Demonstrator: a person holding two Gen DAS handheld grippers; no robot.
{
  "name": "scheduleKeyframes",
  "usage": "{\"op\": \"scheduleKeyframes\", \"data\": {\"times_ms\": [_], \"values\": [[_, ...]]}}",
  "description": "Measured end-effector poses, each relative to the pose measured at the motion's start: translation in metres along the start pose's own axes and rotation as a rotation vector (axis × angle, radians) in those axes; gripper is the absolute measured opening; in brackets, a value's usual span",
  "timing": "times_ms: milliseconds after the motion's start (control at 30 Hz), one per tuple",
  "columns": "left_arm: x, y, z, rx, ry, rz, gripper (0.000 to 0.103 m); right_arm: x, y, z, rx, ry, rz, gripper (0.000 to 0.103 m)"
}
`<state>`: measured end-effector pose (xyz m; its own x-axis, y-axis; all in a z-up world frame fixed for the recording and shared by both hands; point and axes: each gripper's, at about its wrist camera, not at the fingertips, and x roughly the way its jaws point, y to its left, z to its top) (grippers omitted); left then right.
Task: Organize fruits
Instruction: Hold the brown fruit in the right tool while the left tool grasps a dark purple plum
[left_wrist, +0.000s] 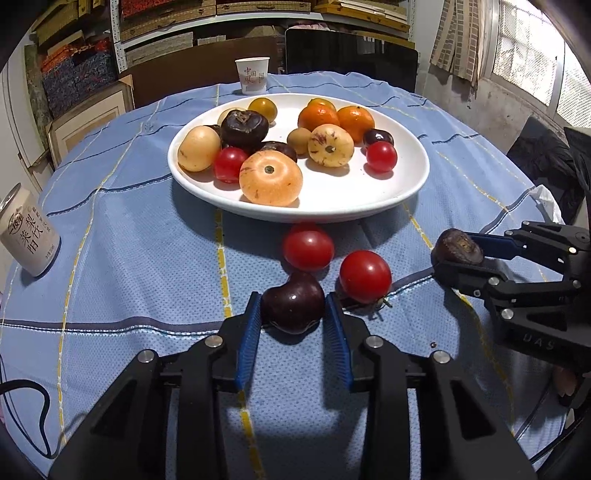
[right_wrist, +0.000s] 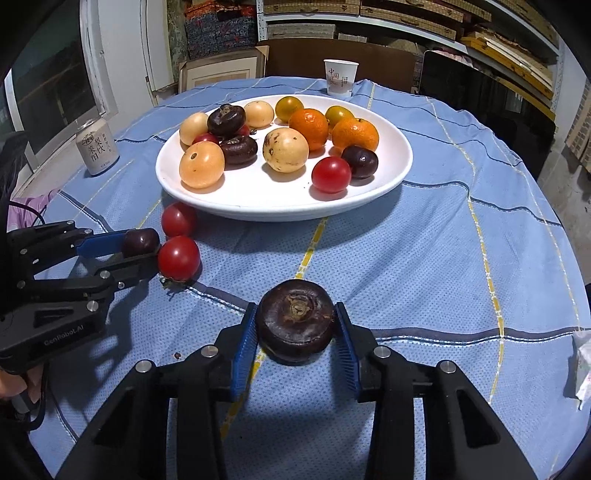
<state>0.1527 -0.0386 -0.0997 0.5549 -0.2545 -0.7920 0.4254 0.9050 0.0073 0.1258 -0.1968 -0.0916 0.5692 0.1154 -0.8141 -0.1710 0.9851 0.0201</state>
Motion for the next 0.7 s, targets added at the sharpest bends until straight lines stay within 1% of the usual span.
{"op": "scheduleKeyframes", "data": {"times_ms": [167, 367, 533, 600, 700], "values": [[-0.003, 0.003, 0.0, -0.015, -0.015, 0.003, 0.035, -0.002, -0.001, 0.0, 0.009, -0.007, -0.001, 0.041], [-0.009, 0.005, -0.001, -0.021, -0.042, 0.009, 0.035, -0.01, 0.001, -0.002, 0.011, -0.04, -0.008, 0.041], [-0.028, 0.01, 0.0, -0.046, -0.119, 0.029, 0.035, -0.018, -0.002, -0.005, 0.022, -0.067, -0.012, 0.041], [-0.04, 0.014, 0.001, -0.068, -0.143, 0.018, 0.035, -0.026, -0.005, -0.007, 0.021, -0.086, -0.01, 0.041], [-0.058, 0.019, 0.008, -0.101, -0.155, -0.02, 0.035, -0.041, -0.01, -0.006, 0.023, -0.115, -0.004, 0.041]]}}
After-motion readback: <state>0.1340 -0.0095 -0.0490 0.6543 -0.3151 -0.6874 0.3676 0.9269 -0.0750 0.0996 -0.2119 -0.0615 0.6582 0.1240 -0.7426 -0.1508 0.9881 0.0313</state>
